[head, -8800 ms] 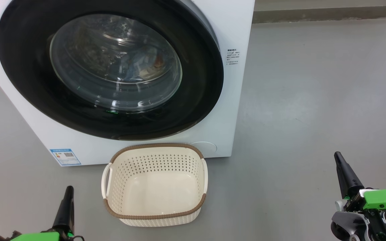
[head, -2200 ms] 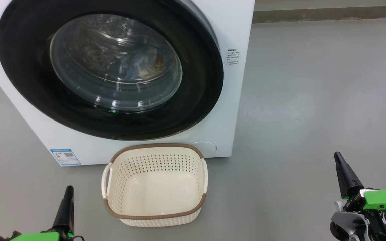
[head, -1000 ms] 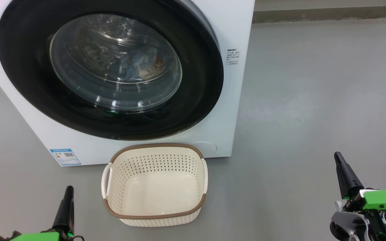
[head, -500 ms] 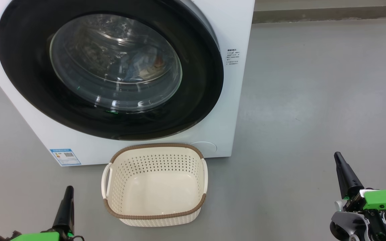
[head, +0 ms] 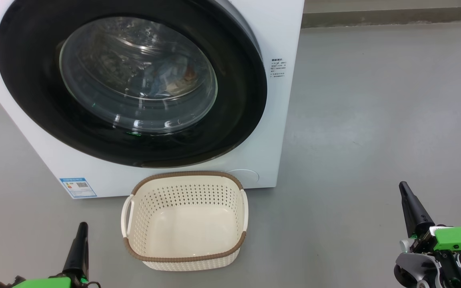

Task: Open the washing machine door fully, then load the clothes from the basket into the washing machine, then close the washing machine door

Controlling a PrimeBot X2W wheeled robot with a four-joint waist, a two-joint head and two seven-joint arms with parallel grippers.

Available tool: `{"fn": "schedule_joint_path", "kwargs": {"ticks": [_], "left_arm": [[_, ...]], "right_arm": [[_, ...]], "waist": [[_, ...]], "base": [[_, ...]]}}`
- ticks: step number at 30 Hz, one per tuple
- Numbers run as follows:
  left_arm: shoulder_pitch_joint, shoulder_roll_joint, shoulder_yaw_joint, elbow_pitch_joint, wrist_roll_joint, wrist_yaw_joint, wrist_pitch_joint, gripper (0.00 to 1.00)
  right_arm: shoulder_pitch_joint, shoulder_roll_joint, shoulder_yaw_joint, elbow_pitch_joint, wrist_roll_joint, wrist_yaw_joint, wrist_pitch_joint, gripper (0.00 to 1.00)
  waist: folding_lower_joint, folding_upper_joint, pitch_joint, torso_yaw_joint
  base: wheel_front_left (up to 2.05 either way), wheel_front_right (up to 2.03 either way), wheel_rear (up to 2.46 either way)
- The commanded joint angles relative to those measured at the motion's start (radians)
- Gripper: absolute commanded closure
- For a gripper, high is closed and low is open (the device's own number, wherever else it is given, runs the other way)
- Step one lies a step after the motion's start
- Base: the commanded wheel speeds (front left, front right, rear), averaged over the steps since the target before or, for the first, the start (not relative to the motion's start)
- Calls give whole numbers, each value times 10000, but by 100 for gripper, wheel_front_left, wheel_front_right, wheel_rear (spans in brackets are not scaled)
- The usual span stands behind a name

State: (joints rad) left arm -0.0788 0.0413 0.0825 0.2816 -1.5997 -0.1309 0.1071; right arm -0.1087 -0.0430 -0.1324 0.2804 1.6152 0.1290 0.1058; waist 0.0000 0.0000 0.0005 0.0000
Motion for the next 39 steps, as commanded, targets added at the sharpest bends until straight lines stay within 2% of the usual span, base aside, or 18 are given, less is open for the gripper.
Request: {"fn": "schedule_joint_path", "kwargs": {"ticks": [1, 39], "left_arm": [[-363, 89, 326, -307, -79, 2, 69, 100], [-363, 89, 325, -307, -79, 2, 68, 100]], "right_arm": [[-62, -86, 188, -299, -64, 17, 70, 100], [-62, -82, 182, -299, -69, 17, 74, 100]], "waist": [[0, 0, 0, 0], [0, 0, 0, 0]], "base": [[0, 0, 0], [0, 0, 0]]}}
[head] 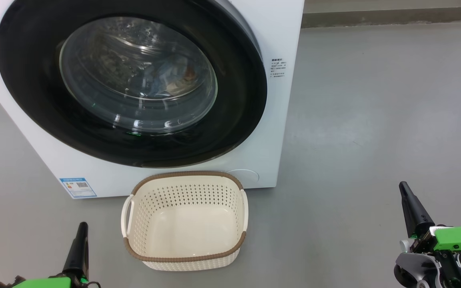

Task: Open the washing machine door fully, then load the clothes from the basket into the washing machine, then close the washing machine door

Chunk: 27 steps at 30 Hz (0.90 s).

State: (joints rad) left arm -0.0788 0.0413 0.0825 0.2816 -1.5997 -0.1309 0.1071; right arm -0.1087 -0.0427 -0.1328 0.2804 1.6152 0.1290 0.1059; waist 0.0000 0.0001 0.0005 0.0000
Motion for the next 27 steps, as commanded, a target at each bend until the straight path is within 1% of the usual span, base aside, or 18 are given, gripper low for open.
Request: {"fn": "schedule_joint_path", "kwargs": {"ticks": [1, 27], "left_arm": [[-363, 89, 325, -307, -79, 2, 68, 100], [-363, 89, 325, -307, -79, 2, 68, 100]], "right_arm": [[-62, -86, 186, -299, -69, 17, 73, 100], [-62, -84, 183, -299, -71, 17, 75, 100]], "waist": [[0, -1, 0, 0], [0, -1, 0, 0]], "base": [[0, 0, 0], [0, 0, 0]]}}
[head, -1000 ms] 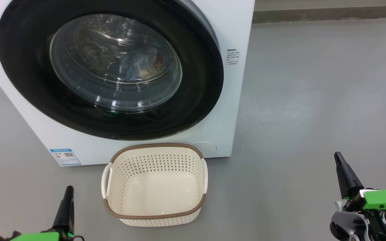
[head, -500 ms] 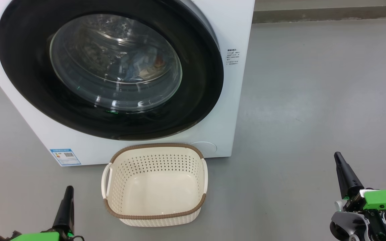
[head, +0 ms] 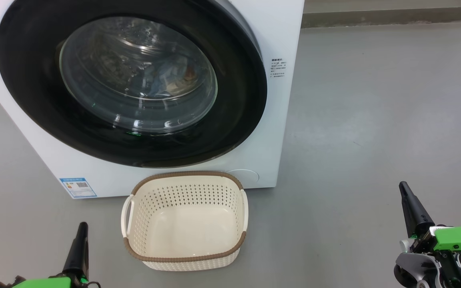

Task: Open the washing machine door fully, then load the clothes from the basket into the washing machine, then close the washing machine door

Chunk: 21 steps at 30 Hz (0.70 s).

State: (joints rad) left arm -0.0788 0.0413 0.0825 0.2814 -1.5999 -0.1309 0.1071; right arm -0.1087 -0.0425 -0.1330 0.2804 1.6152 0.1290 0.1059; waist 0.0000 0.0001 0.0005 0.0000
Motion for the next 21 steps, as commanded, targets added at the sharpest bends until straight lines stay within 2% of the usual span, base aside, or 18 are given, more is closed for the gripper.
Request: {"fn": "schedule_joint_path", "kwargs": {"ticks": [1, 21], "left_arm": [[-363, 89, 325, -305, -77, 2, 68, 100], [-363, 89, 325, -305, -77, 2, 68, 100]], "right_arm": [[-62, -86, 185, -299, -71, 17, 75, 100], [-63, -85, 183, -299, -73, 17, 77, 100]], "waist": [[0, -1, 0, 0], [0, -1, 0, 0]], "base": [[0, 0, 0], [0, 0, 0]]}}
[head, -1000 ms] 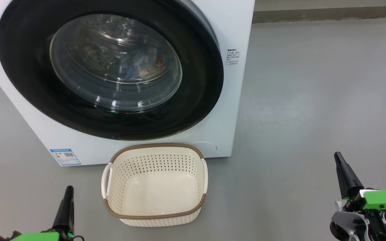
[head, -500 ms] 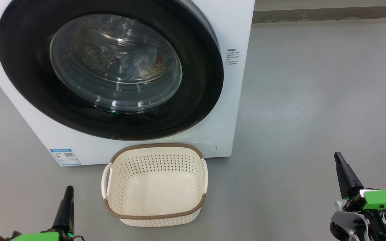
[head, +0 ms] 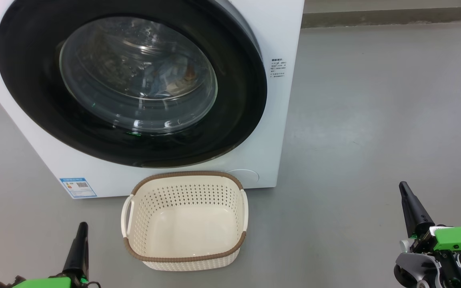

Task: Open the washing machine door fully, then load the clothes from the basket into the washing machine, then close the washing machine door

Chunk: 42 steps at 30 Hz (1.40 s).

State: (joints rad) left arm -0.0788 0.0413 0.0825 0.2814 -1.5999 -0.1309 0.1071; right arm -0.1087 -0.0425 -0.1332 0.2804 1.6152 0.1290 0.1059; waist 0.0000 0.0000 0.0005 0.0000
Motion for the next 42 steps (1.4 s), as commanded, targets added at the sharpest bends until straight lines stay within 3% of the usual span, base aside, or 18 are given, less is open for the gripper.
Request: {"fn": "schedule_joint_path", "kwargs": {"ticks": [1, 42], "left_arm": [[-363, 89, 325, -305, -77, 2, 68, 100], [-363, 89, 325, -306, -78, 2, 68, 100]], "right_arm": [[-63, -84, 185, -299, -73, 17, 77, 100], [-63, -82, 182, -299, -76, 17, 79, 100]], "waist": [[0, 0, 0, 0], [0, 0, 0, 0]], "base": [[0, 0, 0], [0, 0, 0]]}}
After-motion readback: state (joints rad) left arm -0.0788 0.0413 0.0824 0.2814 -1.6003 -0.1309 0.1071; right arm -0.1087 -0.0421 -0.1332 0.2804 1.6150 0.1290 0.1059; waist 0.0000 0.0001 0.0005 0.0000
